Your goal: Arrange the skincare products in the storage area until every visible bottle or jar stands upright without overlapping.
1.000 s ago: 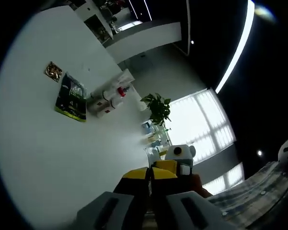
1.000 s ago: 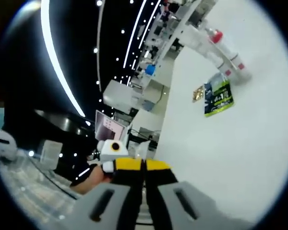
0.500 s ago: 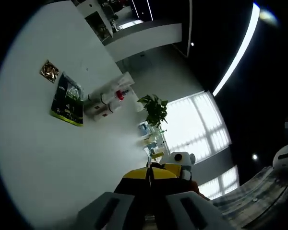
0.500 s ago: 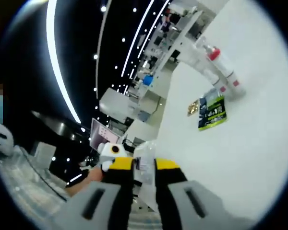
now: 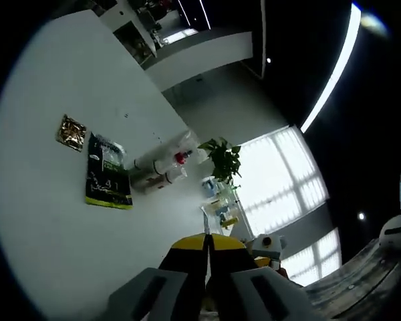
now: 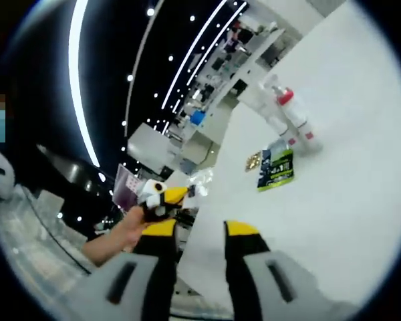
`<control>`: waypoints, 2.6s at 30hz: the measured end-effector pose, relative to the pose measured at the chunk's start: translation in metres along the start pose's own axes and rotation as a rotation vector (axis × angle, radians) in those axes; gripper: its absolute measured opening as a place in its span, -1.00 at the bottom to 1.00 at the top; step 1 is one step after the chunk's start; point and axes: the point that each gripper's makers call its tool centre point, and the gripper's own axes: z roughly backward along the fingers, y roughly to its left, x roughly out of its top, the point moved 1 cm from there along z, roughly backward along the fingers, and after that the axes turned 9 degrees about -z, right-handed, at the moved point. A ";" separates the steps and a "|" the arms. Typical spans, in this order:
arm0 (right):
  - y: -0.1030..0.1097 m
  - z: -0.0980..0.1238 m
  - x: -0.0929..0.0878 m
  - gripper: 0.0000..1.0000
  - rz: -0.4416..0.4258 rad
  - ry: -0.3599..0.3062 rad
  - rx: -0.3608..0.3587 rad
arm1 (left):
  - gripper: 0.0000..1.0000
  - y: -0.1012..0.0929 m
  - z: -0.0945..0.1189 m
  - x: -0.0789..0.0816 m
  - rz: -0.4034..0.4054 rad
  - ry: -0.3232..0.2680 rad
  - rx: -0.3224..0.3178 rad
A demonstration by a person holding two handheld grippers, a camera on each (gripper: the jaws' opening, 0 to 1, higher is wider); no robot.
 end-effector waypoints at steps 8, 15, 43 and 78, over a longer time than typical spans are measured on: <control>-0.005 0.011 0.000 -0.49 -0.014 -0.009 -0.032 | -1.00 0.040 0.005 0.027 -0.022 0.006 0.089; -0.008 0.020 0.000 -0.47 -0.023 -0.015 -0.059 | -1.00 0.065 0.001 0.042 -0.024 0.017 0.131; -0.025 0.039 -0.009 -0.42 -0.112 -0.063 -0.168 | -1.00 0.198 0.003 0.051 -0.032 0.223 0.345; -0.015 0.033 -0.018 -0.34 -0.146 -0.094 -0.139 | -0.82 0.217 0.011 0.036 -0.025 0.253 0.523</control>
